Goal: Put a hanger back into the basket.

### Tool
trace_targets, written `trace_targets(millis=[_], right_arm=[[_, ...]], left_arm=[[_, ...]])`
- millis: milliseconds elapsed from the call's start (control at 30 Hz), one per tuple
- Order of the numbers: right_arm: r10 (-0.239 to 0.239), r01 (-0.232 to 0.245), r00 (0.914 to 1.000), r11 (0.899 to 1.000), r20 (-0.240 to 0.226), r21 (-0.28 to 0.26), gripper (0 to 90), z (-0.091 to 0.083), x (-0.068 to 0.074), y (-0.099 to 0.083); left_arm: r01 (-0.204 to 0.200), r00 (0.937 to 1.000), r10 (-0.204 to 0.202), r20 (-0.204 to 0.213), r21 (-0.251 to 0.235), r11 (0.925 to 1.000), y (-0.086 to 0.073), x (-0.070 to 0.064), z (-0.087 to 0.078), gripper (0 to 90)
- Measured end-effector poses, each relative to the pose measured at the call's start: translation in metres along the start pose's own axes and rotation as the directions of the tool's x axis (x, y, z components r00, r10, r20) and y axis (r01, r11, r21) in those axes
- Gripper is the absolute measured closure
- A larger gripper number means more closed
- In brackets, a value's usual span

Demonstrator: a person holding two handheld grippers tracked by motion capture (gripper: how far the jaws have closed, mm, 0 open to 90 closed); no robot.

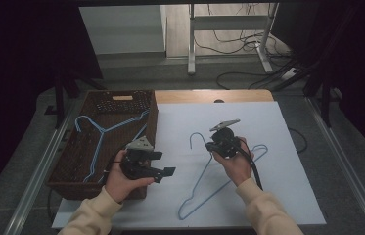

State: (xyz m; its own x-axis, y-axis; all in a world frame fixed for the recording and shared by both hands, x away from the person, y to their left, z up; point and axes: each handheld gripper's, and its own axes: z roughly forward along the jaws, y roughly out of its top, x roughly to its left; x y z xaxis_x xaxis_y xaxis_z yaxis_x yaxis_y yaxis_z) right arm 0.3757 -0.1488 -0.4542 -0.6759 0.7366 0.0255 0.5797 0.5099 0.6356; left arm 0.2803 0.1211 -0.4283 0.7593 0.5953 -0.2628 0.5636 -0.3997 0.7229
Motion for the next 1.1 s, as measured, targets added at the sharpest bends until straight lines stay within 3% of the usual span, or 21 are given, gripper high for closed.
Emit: trace_targets(millis=[200, 633, 700, 800, 967, 1100], right_arm=[[0.002, -0.002, 1.0000, 1.000, 0.003, -0.010, 85.8, -0.002, 0.001, -0.001], [-0.002, 0.002, 1.0000, 1.000, 0.004, -0.016, 85.9, -0.004, 0.003, -0.003], [-0.004, 0.004, 1.0000, 1.000, 0.006, -0.018, 85.9, -0.004, 0.003, -0.003], [-0.003, 0.003, 1.0000, 1.000, 0.006, -0.022, 85.9, -0.005, 0.004, -0.003], [-0.004, 0.004, 1.0000, 1.000, 0.005, -0.025, 85.8, -0.007, 0.004, -0.004], [-0.001, 0.001, 1.0000, 1.000, 0.005, -0.030, 85.8, -0.008, 0.004, -0.004]], left_arm=[[0.023, 0.9992, -0.023, 0.033, 0.024, 0.9995, 0.009, -0.009, 0.022, 23.3], [0.036, 0.9984, -0.041, 0.039, 0.120, 0.9921, 0.012, -0.018, 0.079, 28.2], [0.037, 0.9990, -0.039, 0.019, 0.129, 0.9910, 0.010, -0.019, 0.089, 30.8], [0.022, 0.9994, -0.026, 0.023, 0.165, 0.9860, 0.004, -0.022, 0.104, 36.0], [0.054, 0.9976, -0.061, 0.031, 0.192, 0.9798, 0.000, -0.019, 0.120, 45.1], [0.071, 0.9946, -0.084, 0.061, 0.195, 0.9782, -0.001, -0.017, 0.125, 58.5]])
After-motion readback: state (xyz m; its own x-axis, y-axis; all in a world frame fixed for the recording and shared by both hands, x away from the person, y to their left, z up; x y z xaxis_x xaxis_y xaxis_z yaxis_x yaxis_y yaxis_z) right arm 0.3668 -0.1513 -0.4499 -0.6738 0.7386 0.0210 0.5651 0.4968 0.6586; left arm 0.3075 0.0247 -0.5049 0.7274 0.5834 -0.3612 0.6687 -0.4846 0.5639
